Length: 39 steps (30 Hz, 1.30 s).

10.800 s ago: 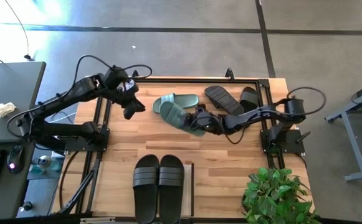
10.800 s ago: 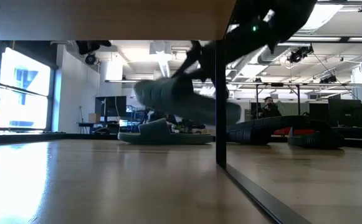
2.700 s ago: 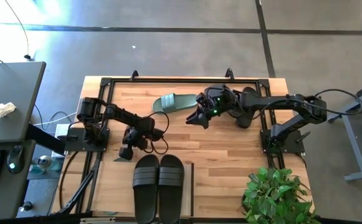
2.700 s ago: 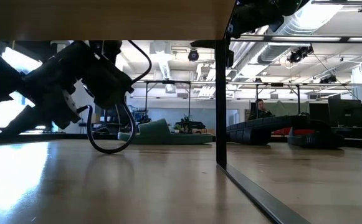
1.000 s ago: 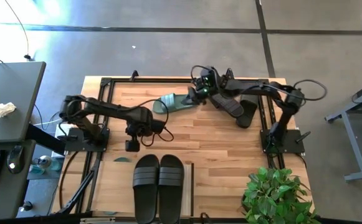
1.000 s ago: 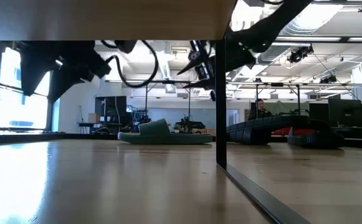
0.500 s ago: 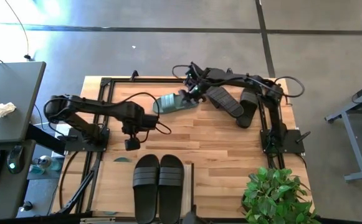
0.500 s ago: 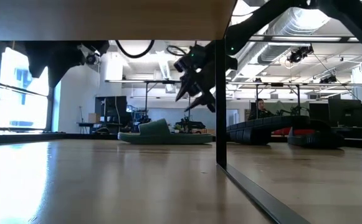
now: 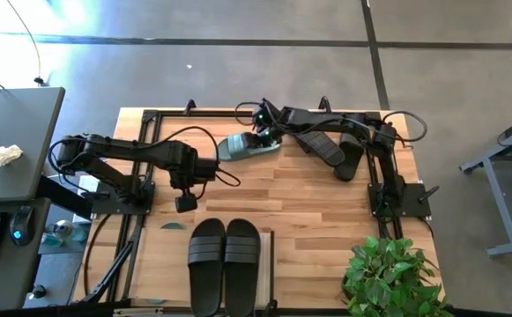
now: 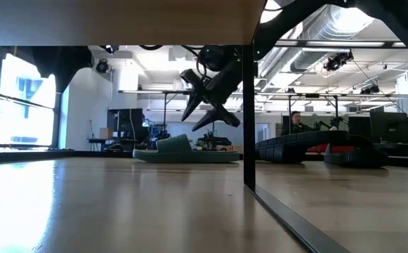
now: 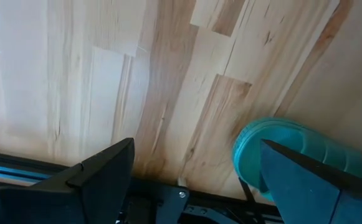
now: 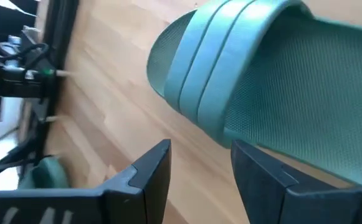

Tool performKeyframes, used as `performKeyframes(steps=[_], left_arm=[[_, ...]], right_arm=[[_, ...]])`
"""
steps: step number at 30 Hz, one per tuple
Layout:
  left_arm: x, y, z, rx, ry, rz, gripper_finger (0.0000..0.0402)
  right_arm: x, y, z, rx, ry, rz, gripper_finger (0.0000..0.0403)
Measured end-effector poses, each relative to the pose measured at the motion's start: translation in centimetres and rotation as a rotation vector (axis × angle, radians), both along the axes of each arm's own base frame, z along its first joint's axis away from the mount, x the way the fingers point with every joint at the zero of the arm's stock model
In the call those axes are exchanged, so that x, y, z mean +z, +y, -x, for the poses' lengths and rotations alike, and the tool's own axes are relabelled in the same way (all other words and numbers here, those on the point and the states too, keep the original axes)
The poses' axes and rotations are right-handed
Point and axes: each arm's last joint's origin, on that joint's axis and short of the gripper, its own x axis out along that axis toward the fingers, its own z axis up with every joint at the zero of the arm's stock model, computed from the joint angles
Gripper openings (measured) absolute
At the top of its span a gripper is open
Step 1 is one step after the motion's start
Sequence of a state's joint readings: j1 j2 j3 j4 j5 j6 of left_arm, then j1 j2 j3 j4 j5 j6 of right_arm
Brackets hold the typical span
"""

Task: Pick and place slides into the shelf
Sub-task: Put the green slipper under the shelf

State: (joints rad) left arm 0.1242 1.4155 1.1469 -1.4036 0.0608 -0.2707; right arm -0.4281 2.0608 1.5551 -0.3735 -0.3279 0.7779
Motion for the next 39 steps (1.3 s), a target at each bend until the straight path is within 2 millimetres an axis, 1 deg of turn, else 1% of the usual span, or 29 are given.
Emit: performKeyframes(steps=[3,7,10,19,21,23,25,29,32,35,39], left_arm=[[0.0,0.0,0.0,0.0,-0.003,0.0,0.0326],[0.0,0.0,0.0,-0.001,-0.003,0.001,0.0326],[0.0,0.0,0.0,-0.001,-0.003,0.005,0.0326],[0.0,0.0,-0.1,-0.005,-0.012,0.007,0.0326],[0.0,0.0,-0.3,-0.006,-0.029,-0.003,0.0326],[-0.1,0.1,-0.5,-0.001,-0.052,-0.008,0.0326],[-0.1,0.1,-0.7,0.008,-0.072,-0.011,0.0326],[-0.1,0.1,-1.0,0.026,-0.096,-0.014,0.0326],[0.3,0.1,-0.7,0.03,-0.122,-0.01,0.0326],[1.2,0.0,-0.4,0.045,-0.191,-0.014,0.0326],[3.0,-0.1,0.7,0.077,-0.327,-0.031,0.0326]], right_arm=[[-0.6,0.4,-0.6,0.004,-0.006,0.003,0.0155],[-2.8,0.3,-1.2,-0.042,0.024,-0.061,0.0155],[-3.6,0.2,-1.5,-0.063,0.024,-0.059,0.0155],[-3.7,0.3,-1.9,-0.063,0.003,-0.012,0.0155],[-3.7,0.4,-2.0,-0.063,0.005,-0.007,0.015],[-3.7,0.6,-2.1,-0.056,0.007,0.012,0.0136],[-3.7,1.0,-2.2,-0.052,0.008,0.038,0.0113],[-3.6,1.7,-2.7,-0.035,-0.01,0.088,0.0054],[-3.3,2.4,-3.3,-0.01,-0.041,0.134,0.0013],[-3.2,3.1,-3.7,-0.007,-0.049,0.182,0.0007],[-3.2,4.0,-3.9,0.012,-0.044,0.207,0.0003]])
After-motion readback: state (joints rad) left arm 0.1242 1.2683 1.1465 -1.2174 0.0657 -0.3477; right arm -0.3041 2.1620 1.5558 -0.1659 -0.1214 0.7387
